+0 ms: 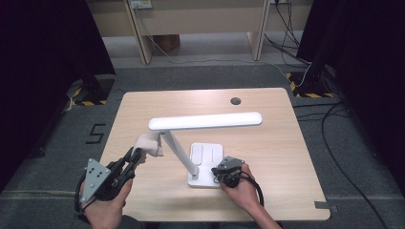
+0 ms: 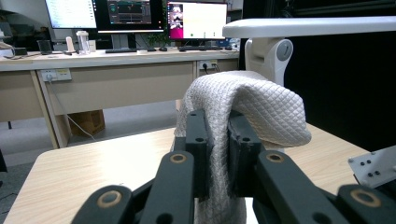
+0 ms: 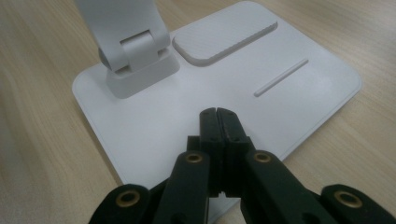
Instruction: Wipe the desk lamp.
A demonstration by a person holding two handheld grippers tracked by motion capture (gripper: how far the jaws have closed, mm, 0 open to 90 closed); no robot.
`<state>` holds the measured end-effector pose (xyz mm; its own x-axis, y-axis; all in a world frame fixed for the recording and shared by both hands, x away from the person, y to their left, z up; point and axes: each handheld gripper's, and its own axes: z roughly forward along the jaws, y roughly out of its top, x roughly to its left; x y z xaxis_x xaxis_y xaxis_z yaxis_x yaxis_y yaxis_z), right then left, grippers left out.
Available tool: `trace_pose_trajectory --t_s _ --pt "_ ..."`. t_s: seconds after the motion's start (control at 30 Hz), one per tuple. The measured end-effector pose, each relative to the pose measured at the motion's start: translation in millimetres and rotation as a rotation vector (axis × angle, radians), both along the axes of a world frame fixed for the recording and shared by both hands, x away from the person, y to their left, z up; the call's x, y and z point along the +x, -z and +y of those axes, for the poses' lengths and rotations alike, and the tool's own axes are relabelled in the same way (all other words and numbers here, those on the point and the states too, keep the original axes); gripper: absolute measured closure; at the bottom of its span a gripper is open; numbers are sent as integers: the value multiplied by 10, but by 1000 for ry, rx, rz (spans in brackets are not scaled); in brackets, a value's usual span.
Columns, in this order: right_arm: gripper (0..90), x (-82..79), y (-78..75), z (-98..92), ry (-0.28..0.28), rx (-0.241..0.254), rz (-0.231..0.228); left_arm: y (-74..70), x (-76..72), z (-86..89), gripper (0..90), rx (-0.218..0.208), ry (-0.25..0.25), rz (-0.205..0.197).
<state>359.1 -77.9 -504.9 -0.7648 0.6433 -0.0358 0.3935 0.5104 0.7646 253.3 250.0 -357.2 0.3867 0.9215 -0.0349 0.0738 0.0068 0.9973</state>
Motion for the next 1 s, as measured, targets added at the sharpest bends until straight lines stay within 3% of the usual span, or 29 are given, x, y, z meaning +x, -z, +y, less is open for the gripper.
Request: trace_pose_trajectory --t_s 0.23,0.67,1.0 --pt "900 2 0 0 -1 2 1 16 125 25 810 -37 -21 29" --pt "900 6 0 4 0 2 3 -25 166 -212 809 -21 50 30" --pt "900 8 1 2 -3 2 -1 16 227 -205 809 -38 56 45"
